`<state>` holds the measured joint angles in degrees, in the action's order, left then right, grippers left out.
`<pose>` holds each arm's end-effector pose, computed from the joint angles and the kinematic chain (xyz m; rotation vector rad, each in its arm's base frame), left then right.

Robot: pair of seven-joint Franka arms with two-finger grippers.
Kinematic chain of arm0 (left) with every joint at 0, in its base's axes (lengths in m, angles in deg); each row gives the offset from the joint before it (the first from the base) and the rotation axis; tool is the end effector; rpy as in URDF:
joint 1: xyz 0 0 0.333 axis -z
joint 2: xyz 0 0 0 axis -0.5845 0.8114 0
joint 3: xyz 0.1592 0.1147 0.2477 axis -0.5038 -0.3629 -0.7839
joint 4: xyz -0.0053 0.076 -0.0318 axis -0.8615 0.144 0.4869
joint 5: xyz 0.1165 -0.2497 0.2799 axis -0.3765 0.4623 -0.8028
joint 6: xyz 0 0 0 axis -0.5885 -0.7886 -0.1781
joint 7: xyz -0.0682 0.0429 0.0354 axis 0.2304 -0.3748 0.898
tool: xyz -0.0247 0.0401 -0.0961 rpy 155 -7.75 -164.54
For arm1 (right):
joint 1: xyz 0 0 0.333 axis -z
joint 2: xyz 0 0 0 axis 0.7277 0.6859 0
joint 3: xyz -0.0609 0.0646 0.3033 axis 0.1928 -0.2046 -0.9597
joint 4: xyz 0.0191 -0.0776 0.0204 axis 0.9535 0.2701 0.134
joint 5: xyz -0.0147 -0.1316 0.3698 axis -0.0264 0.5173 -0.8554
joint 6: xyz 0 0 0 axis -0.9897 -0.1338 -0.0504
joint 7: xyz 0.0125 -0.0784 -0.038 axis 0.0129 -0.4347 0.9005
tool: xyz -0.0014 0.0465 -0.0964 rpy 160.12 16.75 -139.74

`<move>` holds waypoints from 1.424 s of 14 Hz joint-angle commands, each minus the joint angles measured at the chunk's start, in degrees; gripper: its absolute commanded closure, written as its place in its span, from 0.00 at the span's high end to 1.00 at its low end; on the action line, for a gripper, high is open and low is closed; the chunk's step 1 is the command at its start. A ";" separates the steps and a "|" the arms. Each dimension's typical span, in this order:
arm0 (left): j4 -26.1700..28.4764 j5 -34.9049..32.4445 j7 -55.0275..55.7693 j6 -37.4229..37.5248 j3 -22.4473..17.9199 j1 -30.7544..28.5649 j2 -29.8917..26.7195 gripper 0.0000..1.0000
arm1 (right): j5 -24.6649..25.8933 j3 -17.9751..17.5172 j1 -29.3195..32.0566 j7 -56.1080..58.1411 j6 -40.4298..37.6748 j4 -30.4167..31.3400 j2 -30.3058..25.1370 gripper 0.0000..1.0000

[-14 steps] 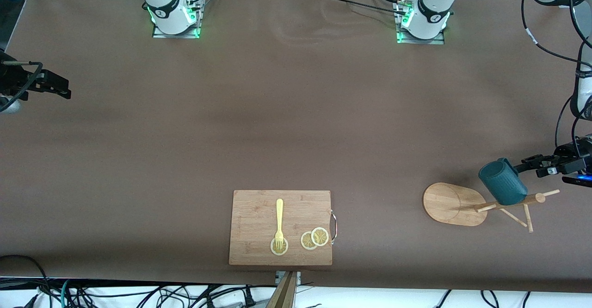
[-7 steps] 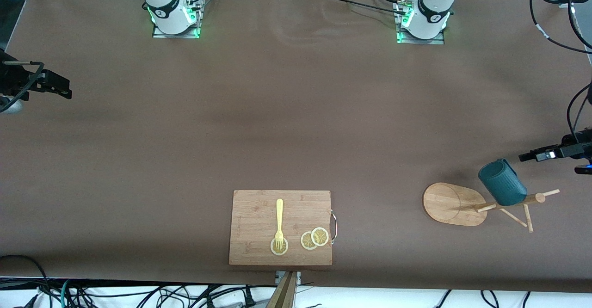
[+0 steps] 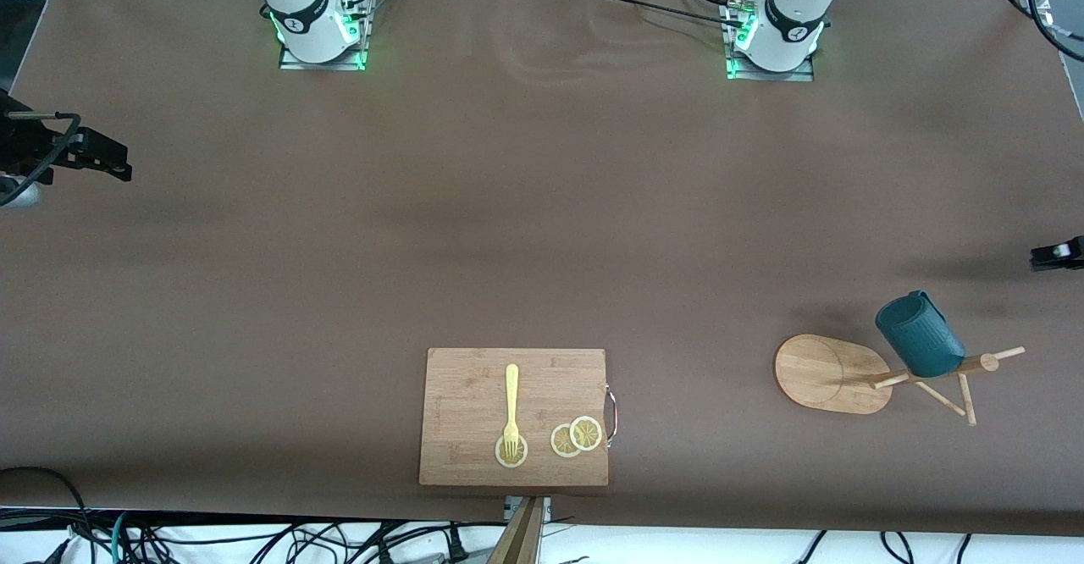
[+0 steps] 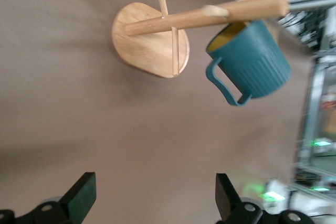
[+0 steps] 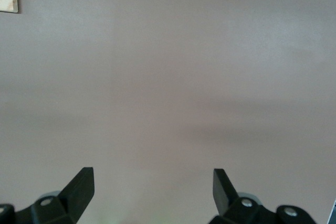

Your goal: Pass cup and hang on rack

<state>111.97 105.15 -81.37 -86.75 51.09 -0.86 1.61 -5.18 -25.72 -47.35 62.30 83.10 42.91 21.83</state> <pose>0.5947 0.3628 0.4028 2.4056 0.0732 -0.0563 0.5790 -0.0279 0.5874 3.0641 0.1374 -0.1330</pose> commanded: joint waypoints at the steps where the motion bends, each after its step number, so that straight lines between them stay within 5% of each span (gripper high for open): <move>1: 1.63 -9.07 -0.75 0.49 -0.40 4.01 -10.52 1.00 | 0.34 -0.63 0.48 0.84 -0.83 -0.39 -0.49 1.00; 6: 1.90 -22.61 0.38 1.20 -0.32 15.42 -22.31 1.00 | 0.34 -0.63 0.48 0.84 -0.75 -0.39 -0.41 1.00; 10: 1.81 -24.48 15.48 4.62 -0.32 25.88 -28.03 1.00 | 0.34 -0.63 0.48 0.84 -0.75 -0.39 -0.49 1.00; 15: 1.99 -28.69 27.63 6.64 -0.49 36.44 -30.06 1.00 | 0.26 -0.54 0.48 0.84 -0.83 -0.39 -0.49 1.00; 20: 7.52 -29.84 33.78 4.81 -0.05 39.79 -32.78 1.00 | 0.34 -0.54 0.48 0.84 -0.83 -0.39 -0.49 1.00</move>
<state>115.36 77.14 -50.04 -80.49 51.45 37.54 -28.05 -5.18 -25.80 -47.36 62.31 83.09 42.90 21.83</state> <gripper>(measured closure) 0.000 0.000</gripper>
